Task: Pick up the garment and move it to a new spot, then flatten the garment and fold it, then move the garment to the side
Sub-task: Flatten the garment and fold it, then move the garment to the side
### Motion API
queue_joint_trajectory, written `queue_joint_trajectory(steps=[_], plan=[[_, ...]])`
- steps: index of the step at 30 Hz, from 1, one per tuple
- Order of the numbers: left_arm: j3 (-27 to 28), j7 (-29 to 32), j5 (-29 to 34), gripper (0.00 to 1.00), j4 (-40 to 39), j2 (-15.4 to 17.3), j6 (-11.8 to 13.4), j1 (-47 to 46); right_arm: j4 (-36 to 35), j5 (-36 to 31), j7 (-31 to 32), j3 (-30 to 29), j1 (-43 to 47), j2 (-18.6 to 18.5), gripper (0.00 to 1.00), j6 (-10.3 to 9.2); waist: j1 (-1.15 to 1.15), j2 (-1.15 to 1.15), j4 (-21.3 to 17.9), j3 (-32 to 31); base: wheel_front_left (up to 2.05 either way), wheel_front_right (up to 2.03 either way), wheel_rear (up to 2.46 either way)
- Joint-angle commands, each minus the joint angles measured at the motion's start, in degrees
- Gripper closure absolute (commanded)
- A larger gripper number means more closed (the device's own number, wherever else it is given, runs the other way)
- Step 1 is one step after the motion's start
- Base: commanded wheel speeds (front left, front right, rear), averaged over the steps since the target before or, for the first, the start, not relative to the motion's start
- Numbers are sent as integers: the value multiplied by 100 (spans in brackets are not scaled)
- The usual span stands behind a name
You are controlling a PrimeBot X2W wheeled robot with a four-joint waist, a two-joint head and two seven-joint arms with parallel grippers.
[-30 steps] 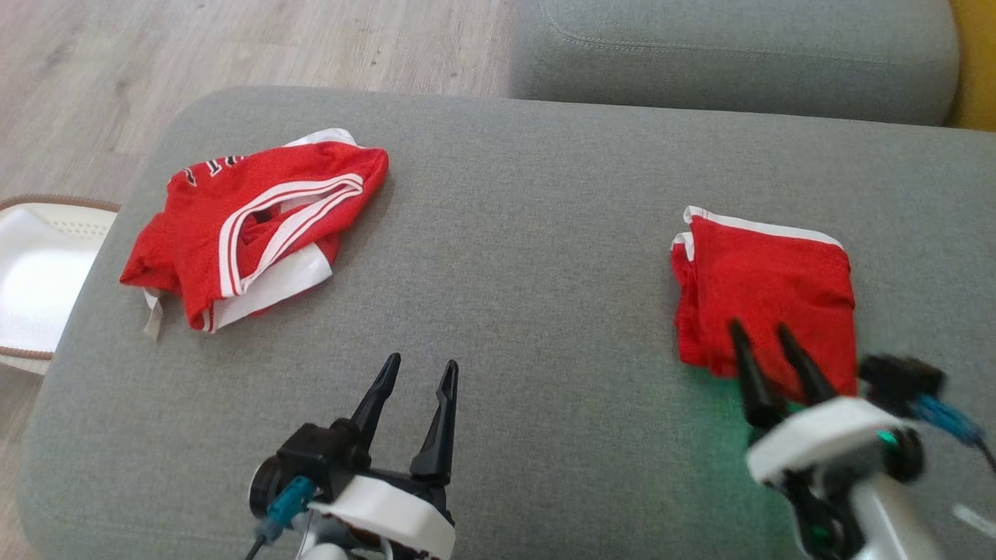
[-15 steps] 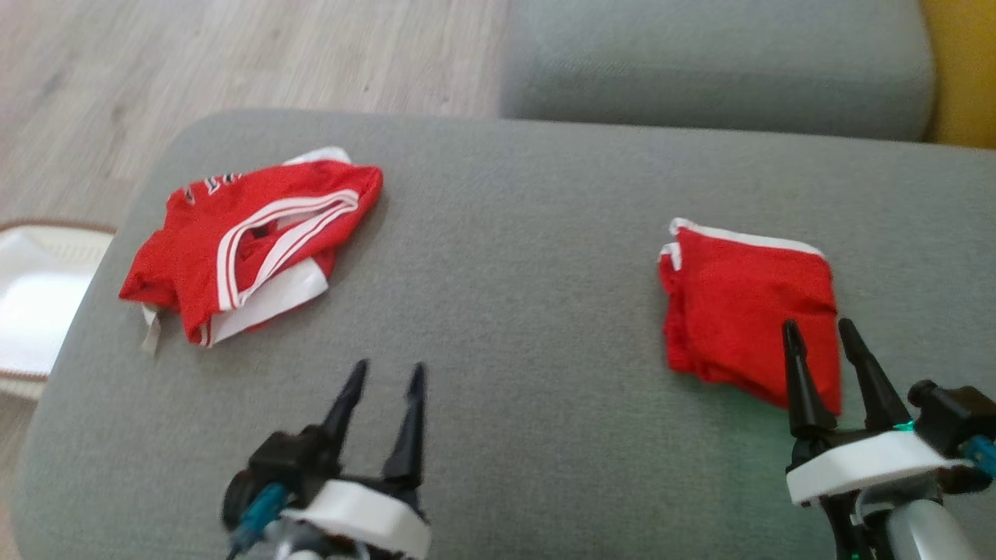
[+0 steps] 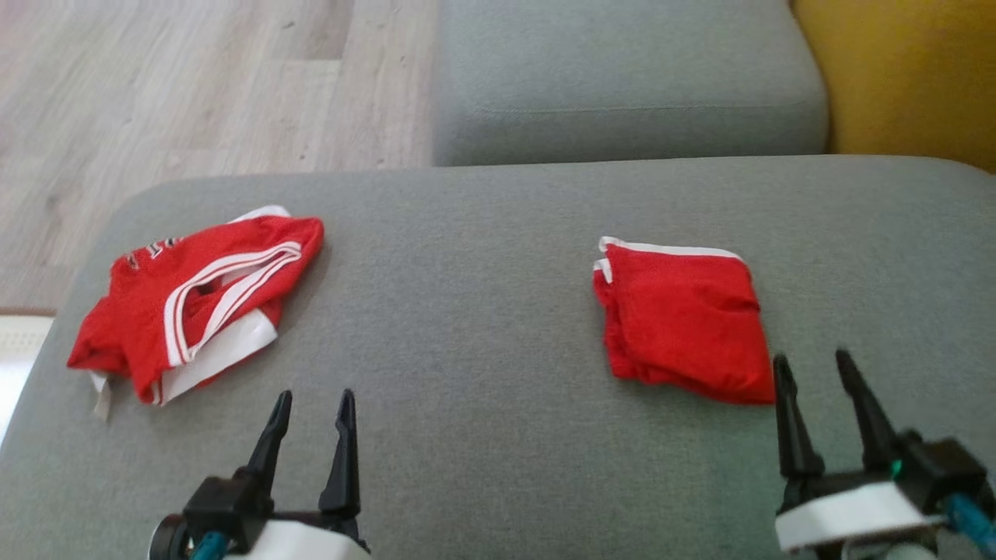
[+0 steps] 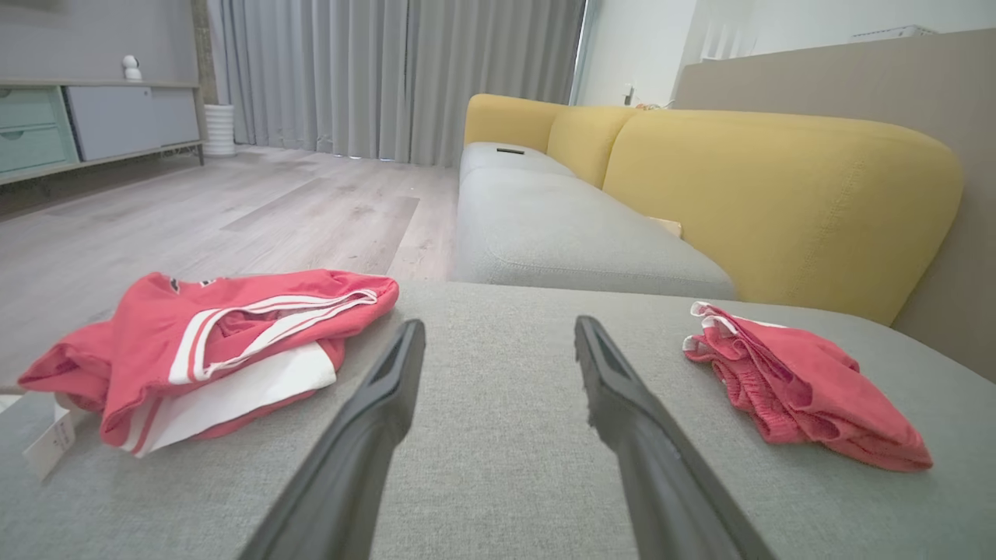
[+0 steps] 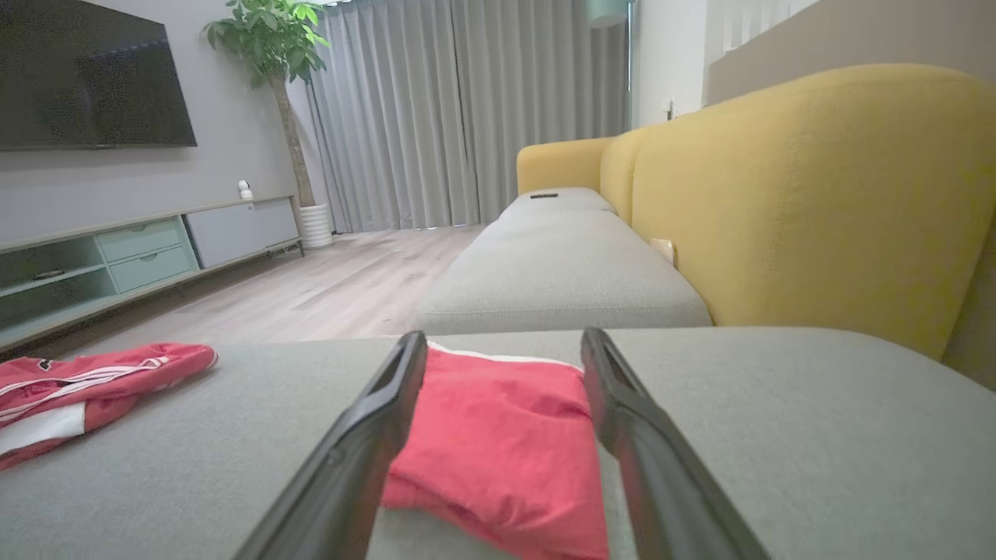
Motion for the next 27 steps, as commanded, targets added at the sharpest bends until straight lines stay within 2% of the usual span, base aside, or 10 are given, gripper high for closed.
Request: queue_joint_trajectory(steps=[1, 13, 27], plan=[[232, -71, 95, 0, -269, -14, -49, -131, -219, -27, -60, 108, -19, 9, 0, 43, 0, 0, -69, -42, 0, 0, 0], [345, -71, 456, 0, -240, -67, -121, 188, -121, -277, -61, 344, 303, 46, 0, 43, 0, 0, -254, -239, 0, 0, 0], [381, -71, 516, 0, -143, -81, -131, 121, 42, -301, -62, 437, 257, 42, 0, 43, 0, 0, -293, -231, 0, 0, 0]])
